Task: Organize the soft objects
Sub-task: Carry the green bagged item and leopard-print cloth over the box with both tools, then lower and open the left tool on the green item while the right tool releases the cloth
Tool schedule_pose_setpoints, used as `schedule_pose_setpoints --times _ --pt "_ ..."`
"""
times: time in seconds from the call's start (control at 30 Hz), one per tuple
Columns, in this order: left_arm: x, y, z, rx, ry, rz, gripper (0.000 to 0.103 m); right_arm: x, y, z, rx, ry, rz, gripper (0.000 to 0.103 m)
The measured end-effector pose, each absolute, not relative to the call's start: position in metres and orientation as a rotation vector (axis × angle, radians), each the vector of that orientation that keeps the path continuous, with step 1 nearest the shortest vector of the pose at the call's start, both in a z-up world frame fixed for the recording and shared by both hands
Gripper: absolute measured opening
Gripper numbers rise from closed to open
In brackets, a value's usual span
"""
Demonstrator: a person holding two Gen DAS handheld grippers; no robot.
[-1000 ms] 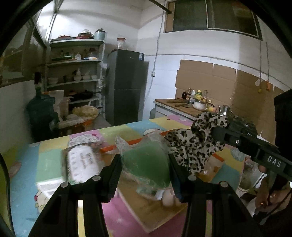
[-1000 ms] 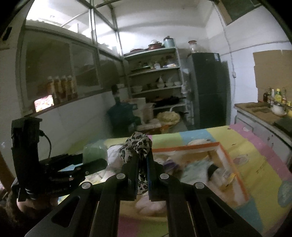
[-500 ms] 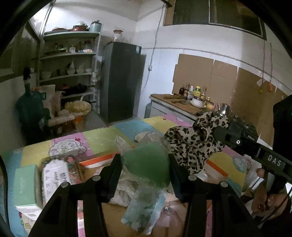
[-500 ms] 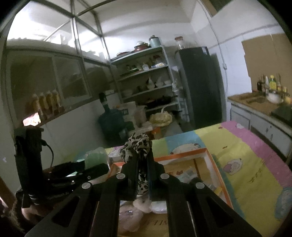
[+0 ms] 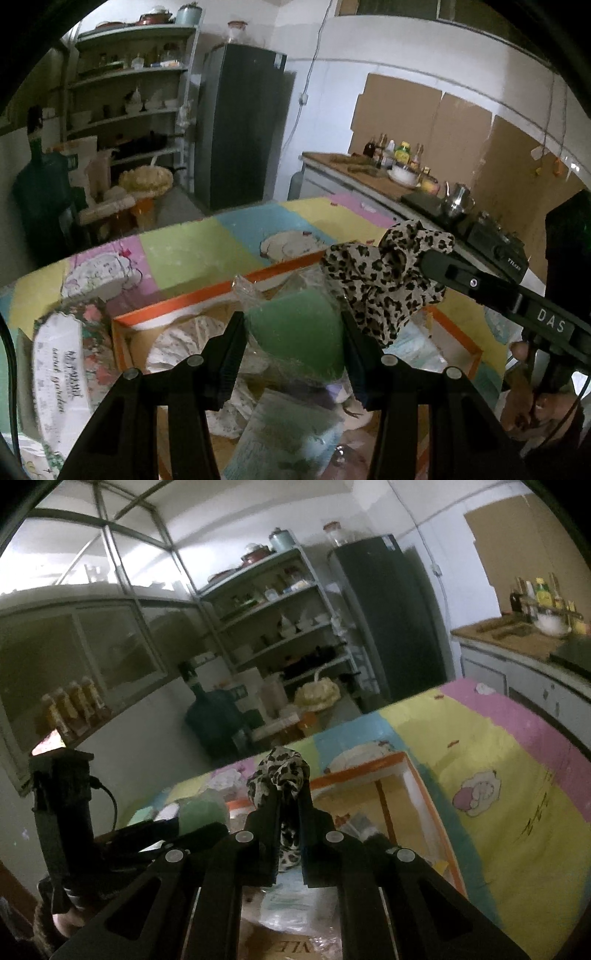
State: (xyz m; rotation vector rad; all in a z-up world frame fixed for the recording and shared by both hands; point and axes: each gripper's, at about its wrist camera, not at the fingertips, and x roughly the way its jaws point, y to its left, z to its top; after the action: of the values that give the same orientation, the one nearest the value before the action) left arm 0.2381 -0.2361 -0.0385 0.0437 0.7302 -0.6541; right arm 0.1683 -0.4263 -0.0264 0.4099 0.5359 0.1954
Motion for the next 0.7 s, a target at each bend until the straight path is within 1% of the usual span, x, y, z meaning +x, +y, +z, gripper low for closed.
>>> schedule_pose_setpoints --times 0.17,0.53,0.6,0.67,0.7 --pt "0.248 -0.241 -0.05 0.045 0.786 -0.656 0.05 0.175 -0.43 -0.04 0.413 0.571 0.176 0.01" --pt "0.256 -0.25 -0.058 0.043 0.845 -0.67 0.051 0.182 -0.432 -0.055 0.415 0.616 0.164 0.01" --pt "0.256 -0.251 -0.06 0.037 0.853 -0.67 0.053 0.181 -0.432 -0.055 0.415 0.617 0.165 0.013" --pt "0.255 -0.251 -0.061 0.043 0.852 -0.656 0.06 0.182 -0.432 -0.055 0.416 0.619 0.166 0.016" --pt "0.255 -0.251 -0.061 0.045 0.85 -0.652 0.061 0.182 -0.432 -0.055 0.417 0.619 0.165 0.02"
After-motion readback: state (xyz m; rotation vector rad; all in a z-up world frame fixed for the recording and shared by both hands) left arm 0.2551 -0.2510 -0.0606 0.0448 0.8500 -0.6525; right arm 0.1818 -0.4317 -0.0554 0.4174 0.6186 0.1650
